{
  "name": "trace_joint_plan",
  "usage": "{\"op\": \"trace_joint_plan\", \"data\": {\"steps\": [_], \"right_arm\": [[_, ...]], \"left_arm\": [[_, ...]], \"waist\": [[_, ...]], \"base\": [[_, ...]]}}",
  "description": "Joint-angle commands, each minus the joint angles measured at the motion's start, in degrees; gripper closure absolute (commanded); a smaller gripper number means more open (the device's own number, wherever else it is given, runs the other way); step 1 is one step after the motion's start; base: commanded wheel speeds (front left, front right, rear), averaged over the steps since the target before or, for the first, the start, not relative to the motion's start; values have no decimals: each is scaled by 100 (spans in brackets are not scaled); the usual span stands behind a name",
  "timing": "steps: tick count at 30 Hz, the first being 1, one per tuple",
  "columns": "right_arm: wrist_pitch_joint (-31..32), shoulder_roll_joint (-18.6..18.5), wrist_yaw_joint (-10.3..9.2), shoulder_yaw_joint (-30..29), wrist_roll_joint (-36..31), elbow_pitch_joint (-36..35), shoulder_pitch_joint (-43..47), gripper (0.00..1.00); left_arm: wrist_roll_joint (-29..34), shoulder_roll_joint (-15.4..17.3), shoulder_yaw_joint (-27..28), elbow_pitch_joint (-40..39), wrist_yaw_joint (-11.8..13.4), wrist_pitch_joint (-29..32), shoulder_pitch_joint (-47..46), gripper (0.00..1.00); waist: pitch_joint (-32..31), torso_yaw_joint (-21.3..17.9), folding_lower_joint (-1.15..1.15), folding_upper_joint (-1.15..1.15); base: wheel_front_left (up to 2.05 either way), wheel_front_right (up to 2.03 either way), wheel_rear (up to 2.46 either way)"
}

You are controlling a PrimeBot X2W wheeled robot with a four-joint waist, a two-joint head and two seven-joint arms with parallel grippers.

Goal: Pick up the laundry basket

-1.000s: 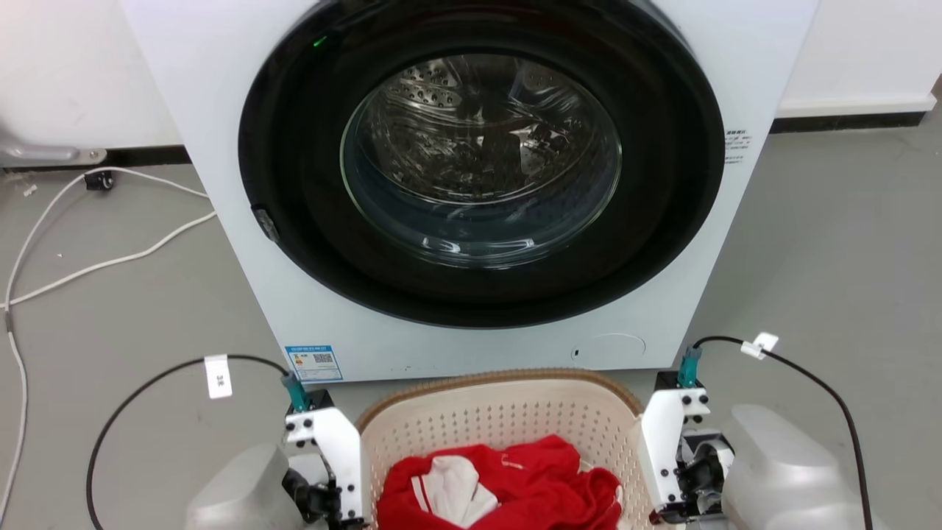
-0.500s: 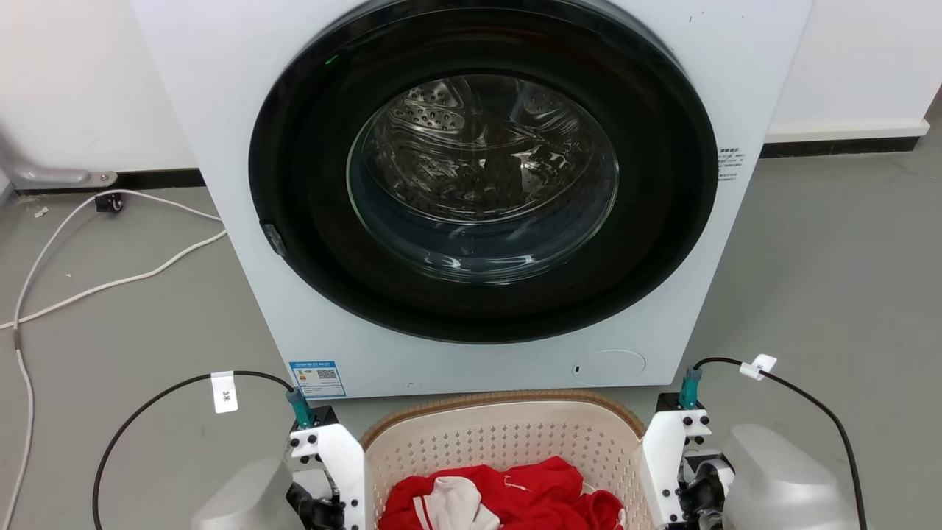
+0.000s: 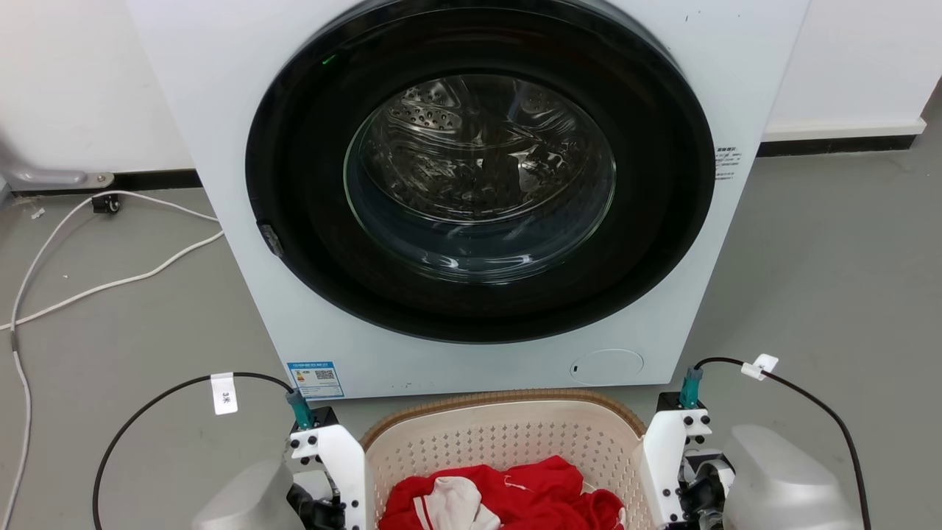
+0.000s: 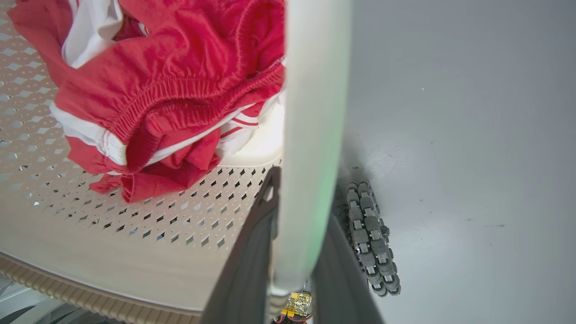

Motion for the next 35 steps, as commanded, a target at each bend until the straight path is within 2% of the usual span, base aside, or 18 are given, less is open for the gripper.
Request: {"op": "trace_joint_plan", "data": {"steps": [1, 35], "right_arm": [[-42, 161, 32, -6, 83, -76, 29, 100], [-98, 166, 32, -2, 108, -76, 47, 100]], "left_arm": [[-79, -236, -8, -79, -75, 6, 45, 100], [-246, -243, -111, -41, -76, -7, 85, 100]], "waist": [[0, 5, 0, 0], [-10, 54, 0, 0]], "base": [[0, 0, 0], [0, 0, 0]]}}
